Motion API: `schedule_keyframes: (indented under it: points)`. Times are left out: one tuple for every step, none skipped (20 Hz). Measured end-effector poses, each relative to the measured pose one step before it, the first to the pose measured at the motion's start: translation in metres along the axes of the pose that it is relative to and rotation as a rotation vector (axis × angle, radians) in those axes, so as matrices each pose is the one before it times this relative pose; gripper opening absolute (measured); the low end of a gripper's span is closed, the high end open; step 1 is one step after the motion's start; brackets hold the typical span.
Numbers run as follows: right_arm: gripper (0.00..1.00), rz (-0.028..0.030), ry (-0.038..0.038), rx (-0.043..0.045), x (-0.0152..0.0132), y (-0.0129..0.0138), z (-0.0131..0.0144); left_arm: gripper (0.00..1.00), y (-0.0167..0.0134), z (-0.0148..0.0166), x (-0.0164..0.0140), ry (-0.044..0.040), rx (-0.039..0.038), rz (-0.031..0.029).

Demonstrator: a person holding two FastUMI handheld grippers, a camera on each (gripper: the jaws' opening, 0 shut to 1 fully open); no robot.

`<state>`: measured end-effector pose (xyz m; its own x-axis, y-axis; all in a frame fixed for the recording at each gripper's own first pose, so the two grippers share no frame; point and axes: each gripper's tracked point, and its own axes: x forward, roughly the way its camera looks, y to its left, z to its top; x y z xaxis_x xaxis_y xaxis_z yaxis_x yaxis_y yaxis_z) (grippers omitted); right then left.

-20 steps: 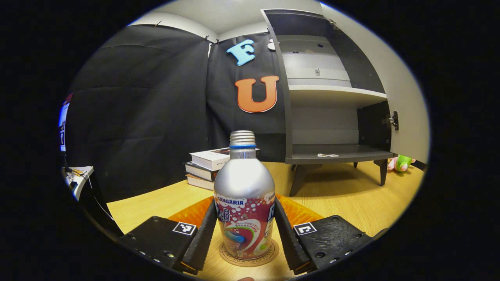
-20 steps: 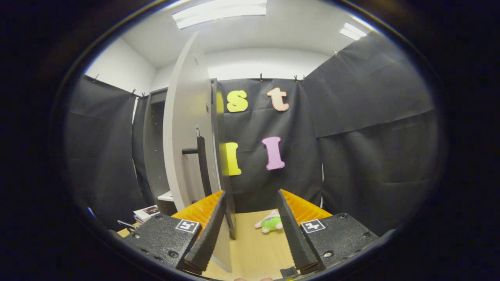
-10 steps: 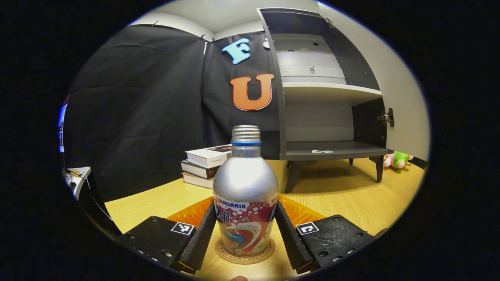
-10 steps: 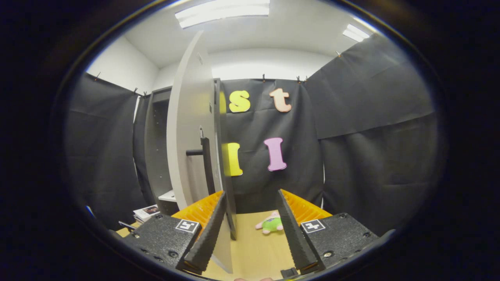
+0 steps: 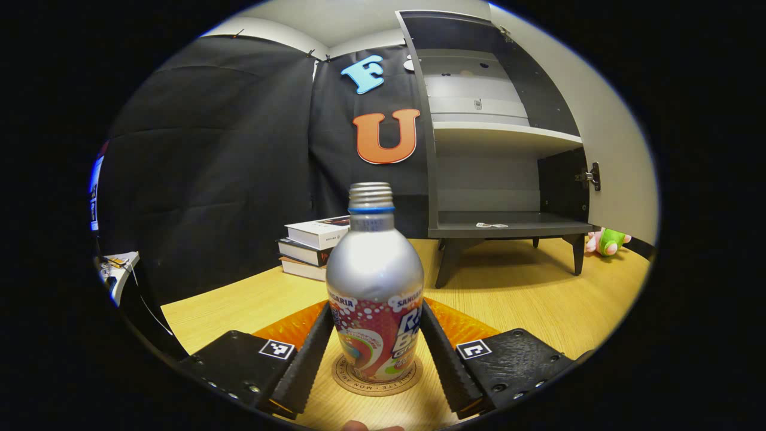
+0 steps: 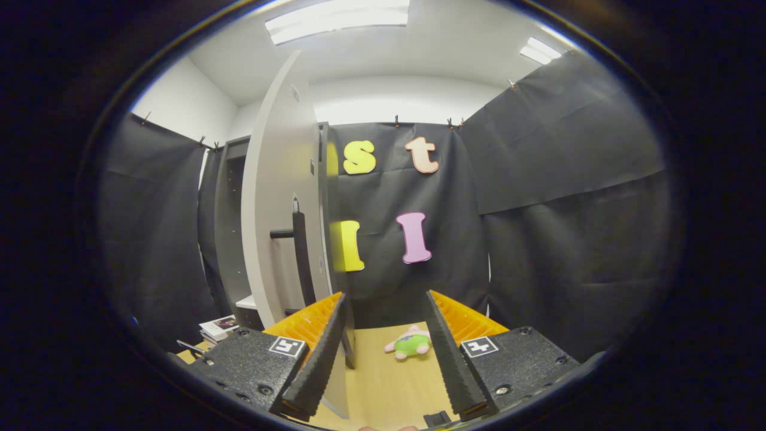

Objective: Open the cabinet door with the right hand, grasp the bottle in the cabinet with the left hand and place it on the coaster, then close the cabinet door with the right hand.

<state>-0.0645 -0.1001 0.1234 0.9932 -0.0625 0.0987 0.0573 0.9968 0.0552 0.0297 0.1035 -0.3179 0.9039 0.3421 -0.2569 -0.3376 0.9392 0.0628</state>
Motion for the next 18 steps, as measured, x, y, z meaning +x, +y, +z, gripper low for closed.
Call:
schedule_keyframes:
  points:
    - [0.8,-0.00195,-0.00049,-0.00032,0.00075,-0.00135,-0.0003,0.76,0.00255,0.00497,-0.00062,-0.02136,0.00618,0.00952]
    - [0.81,-0.00242,0.00168,-0.00182,-0.00029,-0.00143,-0.00073,0.93,0.0009,0.00419,0.00038,-0.0102,0.00459,-0.00029]
    - [0.81,-0.00168,0.00135,-0.00235,-0.00078,-0.00108,-0.00014,0.95,0.00063,0.00316,-0.00048,-0.0037,0.00163,-0.00096]
    - [0.8,-0.001,0.00072,-0.00014,-0.00108,-0.00102,-0.00051,0.96,0.00127,0.00594,0.00037,-0.01064,0.00101,0.00352]
    - [0.81,0.00127,-0.00159,0.00318,-0.00015,-0.0005,0.0005,0.96,0.00178,0.00793,-0.00075,-0.01728,-0.00525,0.0041]
    - [0.81,0.00102,-0.00105,0.00417,-0.00044,-0.00018,-0.0003,0.95,0.00174,0.00894,-0.00247,-0.01769,-0.0088,0.0009]
    - [0.8,0.00153,-0.00288,0.00377,0.00081,-0.00002,0.00077,0.95,-0.00026,0.0078,-0.00191,-0.01496,-0.01355,-0.00678]
    - [0.8,-0.00043,0.00086,0.00038,0.00019,-0.00178,-0.00126,0.96,-0.00003,0.01011,-0.00174,-0.02067,-0.01358,-0.0011]
    - [0.8,-0.00112,-0.00013,-0.00052,0.00008,-0.00132,-0.00085,0.96,0.00252,0.01316,-0.00087,-0.02557,-0.00158,0.00531]
    - [0.8,-0.00061,0.0012,0.00086,-0.00013,-0.00098,-0.00066,0.96,0.00253,0.01099,-0.00204,-0.02015,0.00034,0.00442]
    - [0.8,0.00276,0.00056,0.00437,0.00088,-0.00059,-0.00107,0.96,0.00102,0.01479,-0.00196,-0.02423,-0.00372,-0.00134]
    - [0.8,0.0031,0.00334,0.00413,0.00181,-0.00006,-0.00183,0.96,-0.00101,0.01775,-0.00101,-0.02714,-0.00303,-0.004]
    - [0.8,0.00206,0.00401,0.00514,0.00242,-0.00018,-0.00272,0.96,0.00119,0.01667,-0.00167,-0.02353,0.00461,-0.00118]
    - [0.8,0.00238,0.00173,0.00408,0.00247,-0.00029,-0.00207,0.96,0.00004,0.01788,0.00045,-0.02261,0.01361,-0.0008]
    - [0.81,-0.0022,0.00102,0.00281,0.00324,-0.00091,-0.00077,0.96,0.00271,0.01663,-0.00208,-0.01068,0.015,0.00114]
    - [0.8,0.00073,0.00282,-0.00028,0.00415,-0.00024,-0.00149,0.96,-0.00038,0.01871,-0.00056,-0.02241,0.00566,-0.00385]
    - [0.81,0.0023,0.00433,-0.00493,0.00437,0.00045,-0.00114,0.96,-0.00028,0.01671,0.00053,-0.01653,0.00091,-0.00723]
    - [0.81,0.00264,0.0024,-0.00717,0.00328,-0.00016,-0.00102,0.96,-0.00272,0.01673,-0.00095,-0.01132,-0.00369,-0.01163]
